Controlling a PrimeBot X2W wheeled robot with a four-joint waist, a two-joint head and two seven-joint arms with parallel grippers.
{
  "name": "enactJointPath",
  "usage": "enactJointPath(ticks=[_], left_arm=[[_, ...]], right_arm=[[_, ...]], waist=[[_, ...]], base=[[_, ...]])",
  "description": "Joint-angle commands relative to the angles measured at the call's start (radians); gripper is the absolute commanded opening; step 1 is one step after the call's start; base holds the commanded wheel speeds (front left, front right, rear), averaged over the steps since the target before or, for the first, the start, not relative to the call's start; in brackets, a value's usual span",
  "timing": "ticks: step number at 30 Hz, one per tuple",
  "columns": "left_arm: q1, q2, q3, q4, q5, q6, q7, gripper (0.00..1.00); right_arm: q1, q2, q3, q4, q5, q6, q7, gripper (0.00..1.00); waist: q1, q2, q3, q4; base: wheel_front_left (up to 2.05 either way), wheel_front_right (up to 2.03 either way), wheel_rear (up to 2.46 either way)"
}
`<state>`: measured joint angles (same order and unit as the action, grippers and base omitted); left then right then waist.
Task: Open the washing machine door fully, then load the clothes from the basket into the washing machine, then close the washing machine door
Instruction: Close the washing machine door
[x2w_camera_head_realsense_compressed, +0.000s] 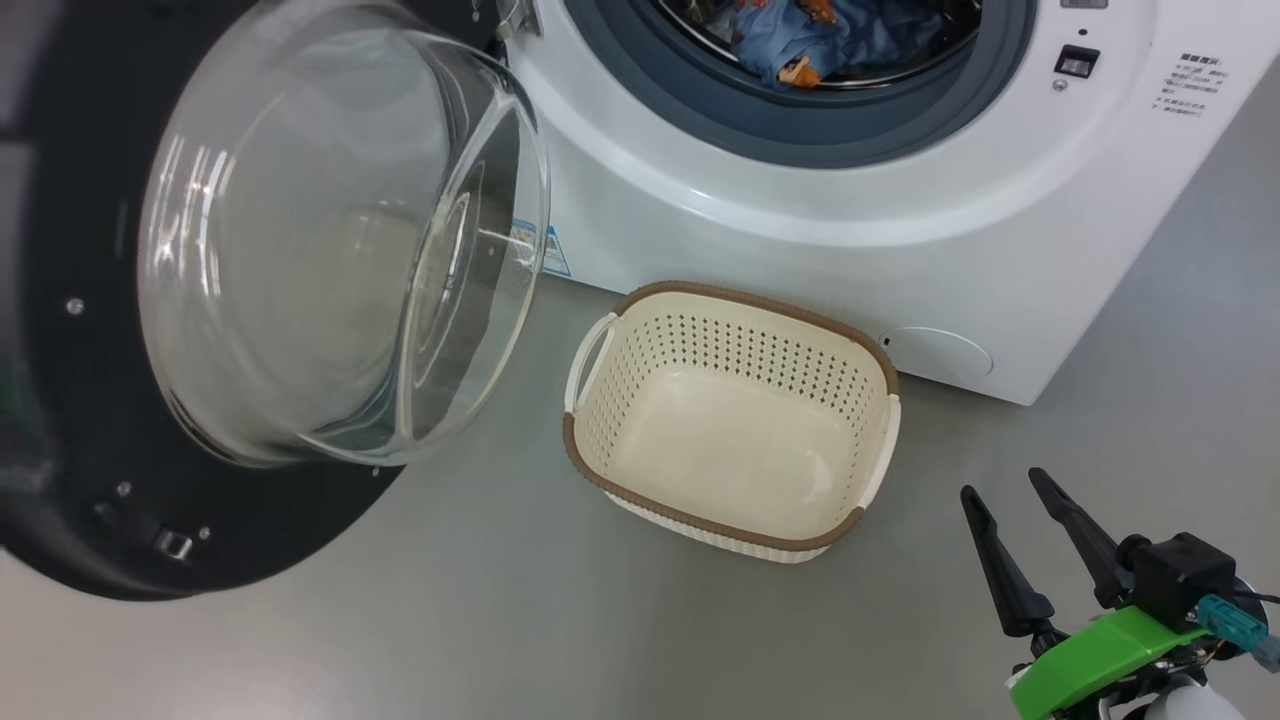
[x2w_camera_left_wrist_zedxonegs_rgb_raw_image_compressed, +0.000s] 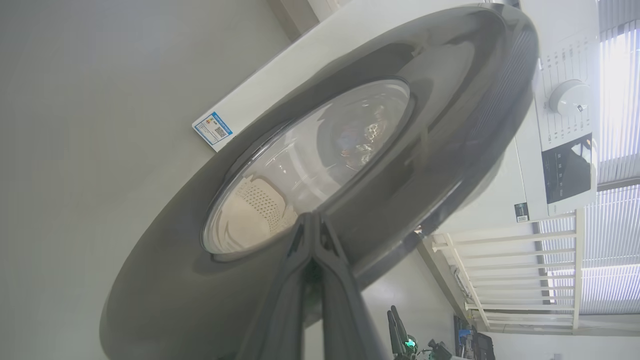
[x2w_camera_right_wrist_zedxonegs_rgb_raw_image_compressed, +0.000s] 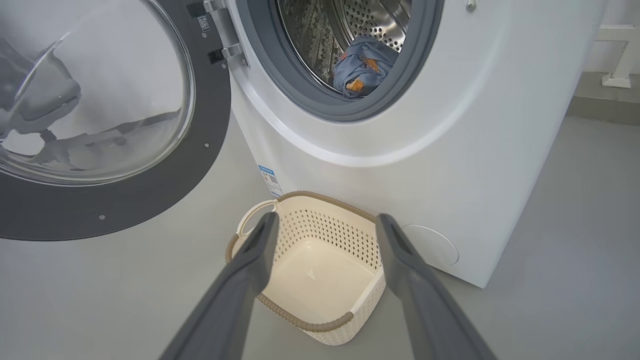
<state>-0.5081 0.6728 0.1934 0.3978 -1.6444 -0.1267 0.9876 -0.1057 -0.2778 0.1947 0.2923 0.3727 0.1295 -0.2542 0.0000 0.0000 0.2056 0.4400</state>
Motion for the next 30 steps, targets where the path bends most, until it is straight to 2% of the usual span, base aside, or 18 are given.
enactJointPath(ticks=[1, 15, 30], left_arm=[[-0.002, 0.050, 0.037, -0.042, -0.012, -0.004, 0.020, 0.00], [0.040, -0.009, 0.038, -0.201, -0.012, -0.004, 0.132, 0.00], [0.044, -0.089, 0.023, -0.319, 0.004, -0.004, 0.188, 0.00]], right_arm=[[0.017, -0.001, 0.013, -0.027, 0.005, 0.001, -0.008, 1.00], [0.045, 0.015, -0.020, -0.039, 0.002, 0.001, -0.008, 1.00], [0.078, 0.040, -0.059, -0.055, -0.001, 0.001, -0.008, 1.00]], waist=[[0.0000, 0.0000, -0.007, -0.006], [0.0000, 0.0000, -0.051, -0.055], [0.0000, 0.0000, -0.086, -0.164]], base=[[0.00, 0.00, 0.00], [0.00, 0.00, 0.00], [0.00, 0.00, 0.00]])
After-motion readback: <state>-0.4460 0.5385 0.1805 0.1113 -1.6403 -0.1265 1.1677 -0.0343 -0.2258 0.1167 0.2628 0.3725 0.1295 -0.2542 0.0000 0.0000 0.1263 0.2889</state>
